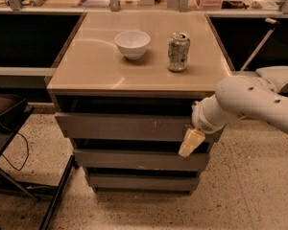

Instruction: Open top drawer

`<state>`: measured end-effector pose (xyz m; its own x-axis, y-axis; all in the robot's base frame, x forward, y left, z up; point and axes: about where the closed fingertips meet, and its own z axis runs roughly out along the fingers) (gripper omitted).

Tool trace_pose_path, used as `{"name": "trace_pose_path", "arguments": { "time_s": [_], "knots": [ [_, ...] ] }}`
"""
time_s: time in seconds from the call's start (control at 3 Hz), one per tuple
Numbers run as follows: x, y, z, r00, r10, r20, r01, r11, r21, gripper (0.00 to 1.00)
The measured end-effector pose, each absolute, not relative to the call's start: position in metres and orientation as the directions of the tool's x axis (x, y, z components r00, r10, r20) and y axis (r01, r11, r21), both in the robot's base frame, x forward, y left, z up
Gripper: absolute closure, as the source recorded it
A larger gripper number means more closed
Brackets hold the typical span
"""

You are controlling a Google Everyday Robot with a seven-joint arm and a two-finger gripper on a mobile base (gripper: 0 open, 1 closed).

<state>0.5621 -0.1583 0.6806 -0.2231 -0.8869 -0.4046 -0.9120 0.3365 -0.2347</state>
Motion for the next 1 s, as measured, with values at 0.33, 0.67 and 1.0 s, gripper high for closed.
{"name": "trace_pose_path", "arguments": {
  "time_s": [0.33,0.67,1.0],
  "knots": [
    [0.566,-0.159,0.682,-0.224,-0.885,-0.408,-0.910,0.341,-0.238,0.00],
    [0.580,-0.133,0.643,-0.236,-0.896,-0.377,-0.910,0.340,-0.238,0.00],
    [0.580,-0.131,0.642,-0.237,-0.895,-0.378,-0.910,0.340,-0.236,0.00]
  ]
}}
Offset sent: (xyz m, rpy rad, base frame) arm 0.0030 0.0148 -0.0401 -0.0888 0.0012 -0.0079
